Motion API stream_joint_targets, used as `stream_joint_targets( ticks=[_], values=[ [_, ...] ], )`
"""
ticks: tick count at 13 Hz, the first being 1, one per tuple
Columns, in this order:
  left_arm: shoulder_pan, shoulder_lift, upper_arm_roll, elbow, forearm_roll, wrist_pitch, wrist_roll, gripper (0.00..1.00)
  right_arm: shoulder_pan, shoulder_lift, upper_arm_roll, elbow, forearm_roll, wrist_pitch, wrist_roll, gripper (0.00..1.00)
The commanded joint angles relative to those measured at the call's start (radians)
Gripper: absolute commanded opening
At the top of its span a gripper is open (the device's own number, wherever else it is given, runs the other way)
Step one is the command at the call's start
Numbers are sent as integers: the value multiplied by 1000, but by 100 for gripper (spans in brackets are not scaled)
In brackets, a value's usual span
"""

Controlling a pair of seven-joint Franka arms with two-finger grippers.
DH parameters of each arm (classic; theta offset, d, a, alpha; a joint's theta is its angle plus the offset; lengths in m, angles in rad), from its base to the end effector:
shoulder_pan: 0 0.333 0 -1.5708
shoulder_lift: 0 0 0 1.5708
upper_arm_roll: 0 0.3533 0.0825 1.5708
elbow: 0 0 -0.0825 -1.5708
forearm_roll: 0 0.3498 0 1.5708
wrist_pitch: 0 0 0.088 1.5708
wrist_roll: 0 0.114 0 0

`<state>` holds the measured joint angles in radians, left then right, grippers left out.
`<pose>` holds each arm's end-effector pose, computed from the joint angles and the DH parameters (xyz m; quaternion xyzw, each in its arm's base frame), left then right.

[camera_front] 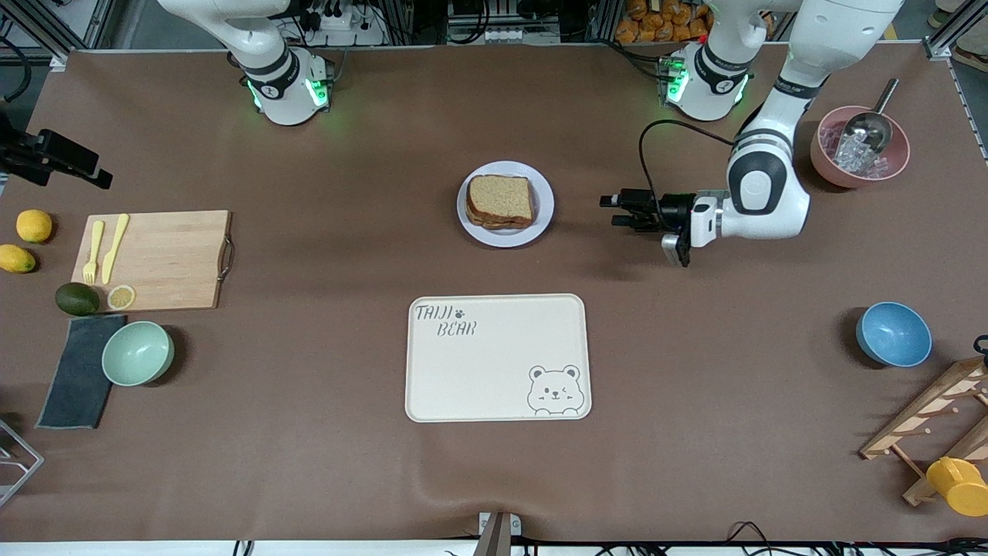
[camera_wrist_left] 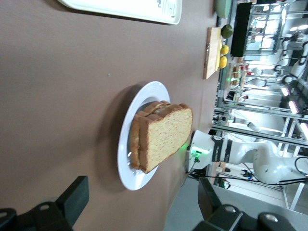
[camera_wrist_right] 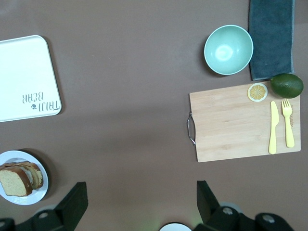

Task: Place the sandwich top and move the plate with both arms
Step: 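Lower the left gripper to the rim of the white plate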

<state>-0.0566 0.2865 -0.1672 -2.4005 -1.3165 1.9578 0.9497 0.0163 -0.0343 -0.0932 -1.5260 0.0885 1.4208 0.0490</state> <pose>0.4190 -0.1679 0.2557 0.8342 -0.0592 -0.1046 0.5382 0.4916 -0.0278 0.6793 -0.9967 0.0577 0.0348 0.0460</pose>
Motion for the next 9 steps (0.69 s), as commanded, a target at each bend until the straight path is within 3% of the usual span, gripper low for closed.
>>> stream_joint_targets(
  ticks=[1,5,9],
  values=[
    [-22,2,-32,-20,-62,53,20,100,19,-6,-14,15,-23,-16,26,100],
    [-32,109,-34,-20,-148,58,121,100,18,-1,-16,14,-73,-9,26,100],
    [-86,126,-34,-20,-220,82,129,94,17,-1,-20,13,-72,-10,28,100]
  ],
)
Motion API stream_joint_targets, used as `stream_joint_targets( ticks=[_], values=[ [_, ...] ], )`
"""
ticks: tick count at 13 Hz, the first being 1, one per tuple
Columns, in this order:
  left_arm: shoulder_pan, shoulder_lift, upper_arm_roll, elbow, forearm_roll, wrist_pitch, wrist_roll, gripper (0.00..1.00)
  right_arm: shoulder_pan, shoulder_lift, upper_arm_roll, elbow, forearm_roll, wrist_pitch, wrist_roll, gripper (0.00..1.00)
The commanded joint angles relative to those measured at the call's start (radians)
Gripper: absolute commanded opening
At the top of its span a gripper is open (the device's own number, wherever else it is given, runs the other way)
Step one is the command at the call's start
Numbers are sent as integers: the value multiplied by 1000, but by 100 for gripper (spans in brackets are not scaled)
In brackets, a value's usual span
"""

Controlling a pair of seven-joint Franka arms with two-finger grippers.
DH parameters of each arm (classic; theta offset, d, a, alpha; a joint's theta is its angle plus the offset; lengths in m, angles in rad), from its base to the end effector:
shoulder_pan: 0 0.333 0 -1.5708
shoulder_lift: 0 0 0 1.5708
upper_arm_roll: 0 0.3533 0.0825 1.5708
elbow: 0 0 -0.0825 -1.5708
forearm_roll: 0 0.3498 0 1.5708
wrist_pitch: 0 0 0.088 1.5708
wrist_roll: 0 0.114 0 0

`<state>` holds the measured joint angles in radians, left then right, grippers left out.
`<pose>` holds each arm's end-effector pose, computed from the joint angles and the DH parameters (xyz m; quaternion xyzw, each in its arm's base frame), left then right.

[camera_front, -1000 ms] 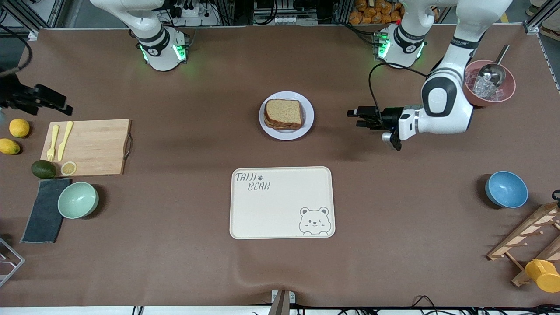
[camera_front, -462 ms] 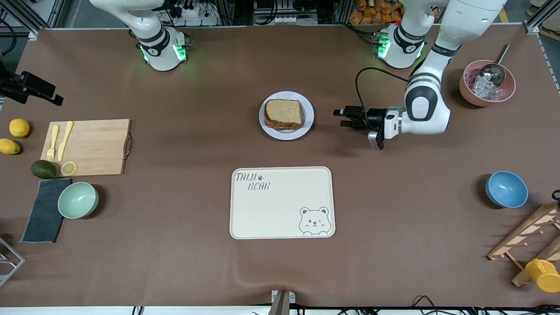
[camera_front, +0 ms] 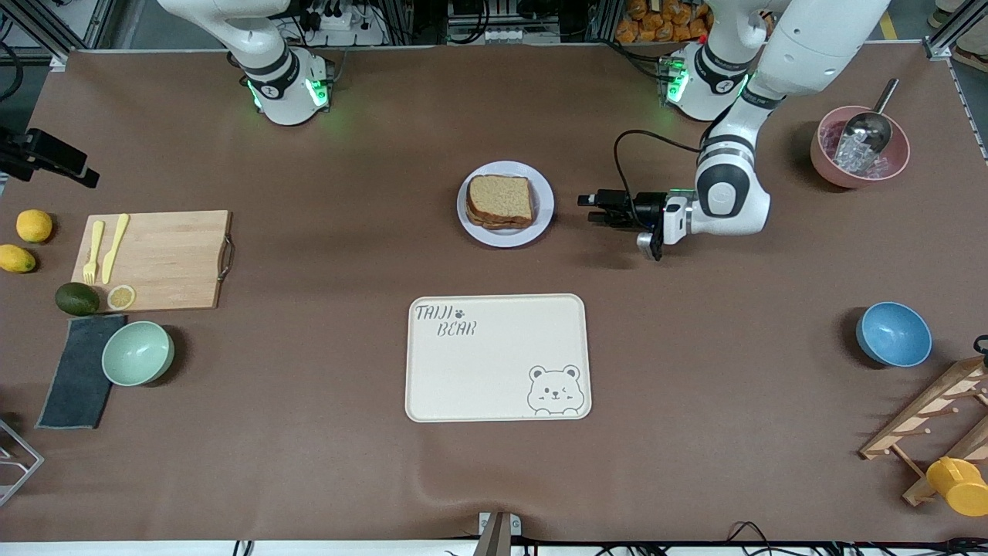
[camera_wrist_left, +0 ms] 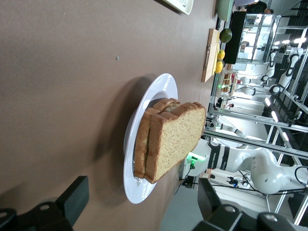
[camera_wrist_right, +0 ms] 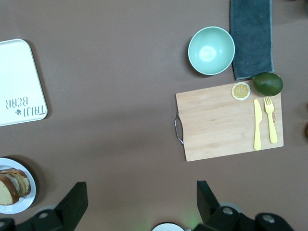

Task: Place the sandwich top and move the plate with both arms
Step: 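Lower the left gripper to the rim of the white plate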

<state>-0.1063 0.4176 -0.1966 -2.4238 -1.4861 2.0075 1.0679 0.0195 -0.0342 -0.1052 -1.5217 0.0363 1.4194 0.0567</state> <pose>0.3951 -0.1964 0.1976 0.8223 -0.0244 -0.1118 0.5575 0.4907 -0.0388 0.6805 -0.9968 0.0689 0.0338 0.0203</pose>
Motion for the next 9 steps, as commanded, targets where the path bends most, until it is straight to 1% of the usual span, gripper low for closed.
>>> stream_joint_targets(
  ticks=[1,2,4,7,8,9],
  values=[
    [-58,1,-4,3,-81,43,10,93,14,0,-10,9,-21,-7,19,100],
    [-79,6,-4,5,-112,59,23,91,14,0,-10,9,-21,-5,18,100],
    [-119,27,-4,8,-175,92,67,90,14,2,-8,9,-19,-4,18,100],
    [-124,47,-4,11,-184,96,84,89,16,2,-8,9,-19,-4,18,100],
    [-125,55,-4,11,-194,96,92,87,16,2,-8,8,-19,-4,18,100],
    [-125,69,-4,12,-201,96,124,82,14,3,-8,6,-19,-4,18,100]
  ],
)
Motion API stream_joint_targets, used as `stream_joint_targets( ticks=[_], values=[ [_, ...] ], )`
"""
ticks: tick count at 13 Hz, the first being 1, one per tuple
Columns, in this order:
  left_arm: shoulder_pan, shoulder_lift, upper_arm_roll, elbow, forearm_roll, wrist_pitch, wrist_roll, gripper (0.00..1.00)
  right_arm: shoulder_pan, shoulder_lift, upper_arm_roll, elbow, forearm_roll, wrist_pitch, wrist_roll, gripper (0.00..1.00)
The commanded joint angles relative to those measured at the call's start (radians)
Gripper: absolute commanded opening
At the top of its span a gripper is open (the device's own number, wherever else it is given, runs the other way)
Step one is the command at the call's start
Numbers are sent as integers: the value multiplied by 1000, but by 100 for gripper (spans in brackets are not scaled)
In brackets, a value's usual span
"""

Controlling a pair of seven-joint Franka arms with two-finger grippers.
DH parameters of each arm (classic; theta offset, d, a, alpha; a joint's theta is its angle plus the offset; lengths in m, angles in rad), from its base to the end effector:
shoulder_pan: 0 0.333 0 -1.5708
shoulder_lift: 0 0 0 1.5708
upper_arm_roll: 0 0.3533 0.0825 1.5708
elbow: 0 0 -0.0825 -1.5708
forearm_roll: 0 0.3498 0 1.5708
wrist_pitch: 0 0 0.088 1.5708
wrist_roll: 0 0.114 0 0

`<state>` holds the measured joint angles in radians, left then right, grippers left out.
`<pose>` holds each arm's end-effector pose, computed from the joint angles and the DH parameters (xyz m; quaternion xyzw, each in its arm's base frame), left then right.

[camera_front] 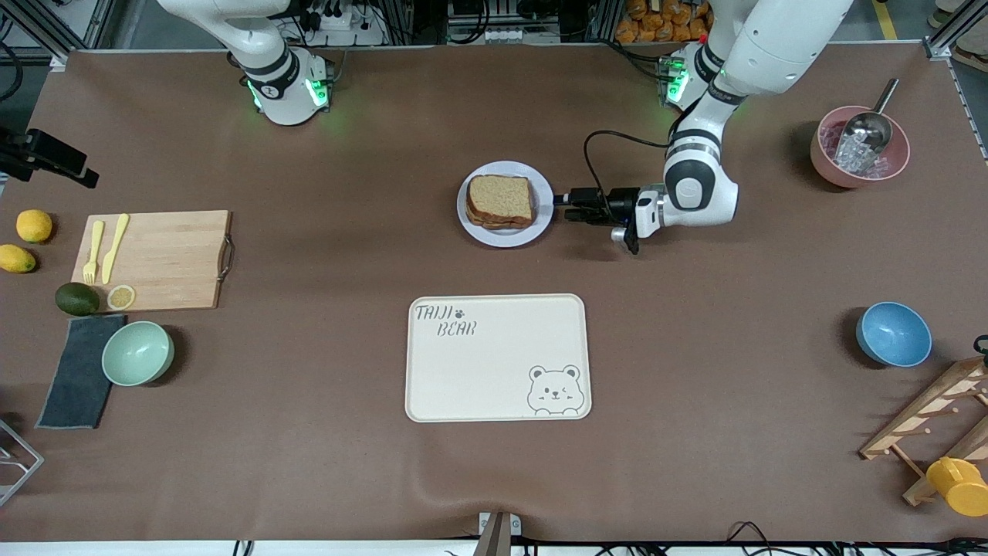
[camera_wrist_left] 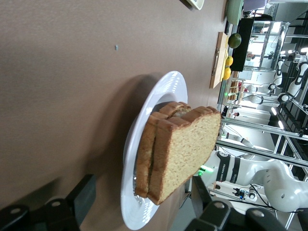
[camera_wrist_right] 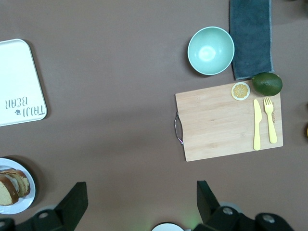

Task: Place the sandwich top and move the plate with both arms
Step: 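Lower the left gripper to the rim of the white plate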

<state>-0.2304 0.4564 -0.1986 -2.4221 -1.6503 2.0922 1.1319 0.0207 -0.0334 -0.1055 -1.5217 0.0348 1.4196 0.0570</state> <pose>0.3769 -0.2381 0.1789 0.8319 -0.0152 -0.0954 0.5464 0.4910 -0.0385 0.6801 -0.9969 0.0687 0.0342 0.0195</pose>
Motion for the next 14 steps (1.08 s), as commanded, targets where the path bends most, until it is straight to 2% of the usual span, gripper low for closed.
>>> stream_joint_targets(
  ticks=[1,8,12,14],
  values=[
    [3,50,-2,11,-48,11,110,81,13,3,-8,6,-18,-4,18,100],
    [2,68,-21,12,-89,11,161,68,13,3,-8,8,-19,-2,17,100],
    [-3,68,-42,17,-123,11,161,68,13,3,-8,8,-19,-2,17,100],
    [-3,70,-47,17,-126,11,161,63,2,3,-10,-3,-18,-1,17,100]
  ],
)
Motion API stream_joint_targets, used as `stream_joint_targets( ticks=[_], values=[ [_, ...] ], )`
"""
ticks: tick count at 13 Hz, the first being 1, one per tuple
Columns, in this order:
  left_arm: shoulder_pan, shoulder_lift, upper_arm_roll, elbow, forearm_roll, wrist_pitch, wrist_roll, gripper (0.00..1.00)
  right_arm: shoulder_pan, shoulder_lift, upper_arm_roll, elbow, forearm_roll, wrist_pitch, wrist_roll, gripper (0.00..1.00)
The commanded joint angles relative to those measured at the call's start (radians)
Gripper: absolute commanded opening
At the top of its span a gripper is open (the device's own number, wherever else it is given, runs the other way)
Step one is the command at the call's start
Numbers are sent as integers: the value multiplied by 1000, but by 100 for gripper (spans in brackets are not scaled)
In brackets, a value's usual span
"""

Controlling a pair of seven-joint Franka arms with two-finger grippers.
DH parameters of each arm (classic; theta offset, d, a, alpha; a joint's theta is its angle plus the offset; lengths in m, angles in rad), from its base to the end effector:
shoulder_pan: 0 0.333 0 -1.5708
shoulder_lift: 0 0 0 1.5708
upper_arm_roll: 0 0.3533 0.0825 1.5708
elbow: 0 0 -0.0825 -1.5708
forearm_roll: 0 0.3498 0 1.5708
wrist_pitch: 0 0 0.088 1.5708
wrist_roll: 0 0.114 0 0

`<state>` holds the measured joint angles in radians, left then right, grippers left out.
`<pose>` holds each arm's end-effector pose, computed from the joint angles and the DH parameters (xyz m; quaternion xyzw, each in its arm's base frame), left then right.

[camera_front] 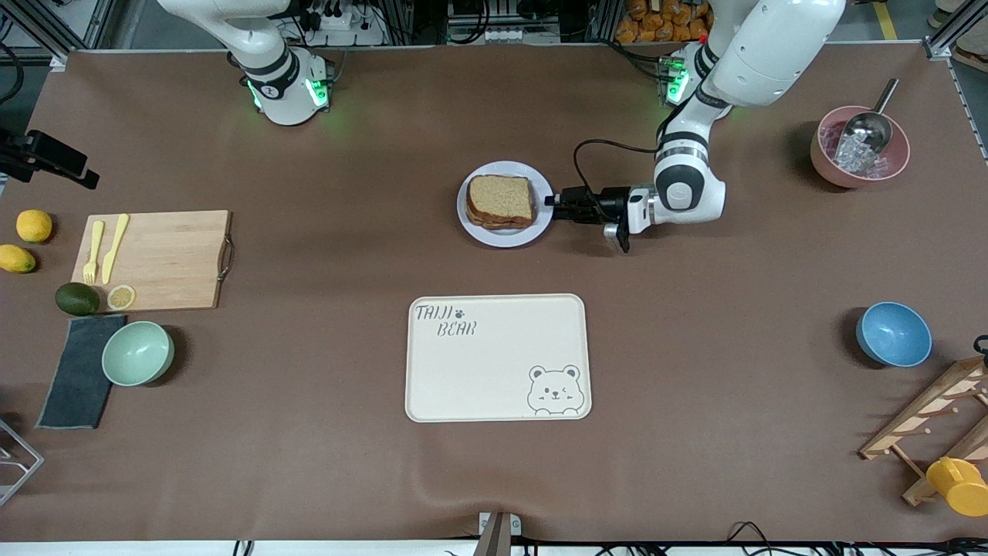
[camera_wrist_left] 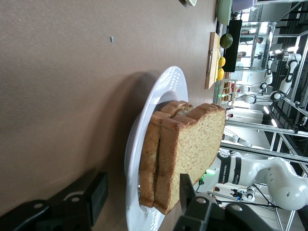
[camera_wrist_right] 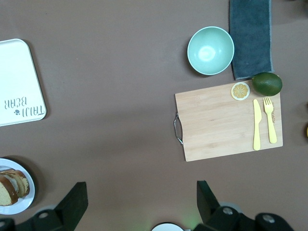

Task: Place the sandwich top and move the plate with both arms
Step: 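Lower the left gripper to the rim of the white plate, then close the left gripper on the plate rim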

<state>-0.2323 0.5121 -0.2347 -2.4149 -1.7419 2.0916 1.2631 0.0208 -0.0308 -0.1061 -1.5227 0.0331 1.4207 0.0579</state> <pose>0.3668 -0.2538 0.1609 0.8215 -0.0284 -0.0719 0.5649 0.4920 -0.0390 0.6785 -0.9968 0.0695 0.0354 0.0186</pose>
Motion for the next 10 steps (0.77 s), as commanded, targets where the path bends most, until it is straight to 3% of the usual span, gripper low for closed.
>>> stream_joint_targets(
  ticks=[1,7,10],
  values=[
    [1,14,-11,10,-34,12,32,56,-16,0,-9,-2,-9,12,7,100],
    [-24,22,-11,16,-65,12,32,34,-12,-5,-1,1,-6,35,4,100],
    [-28,39,-11,26,-70,27,33,29,-10,-5,-1,4,-7,37,4,100]
  ],
)
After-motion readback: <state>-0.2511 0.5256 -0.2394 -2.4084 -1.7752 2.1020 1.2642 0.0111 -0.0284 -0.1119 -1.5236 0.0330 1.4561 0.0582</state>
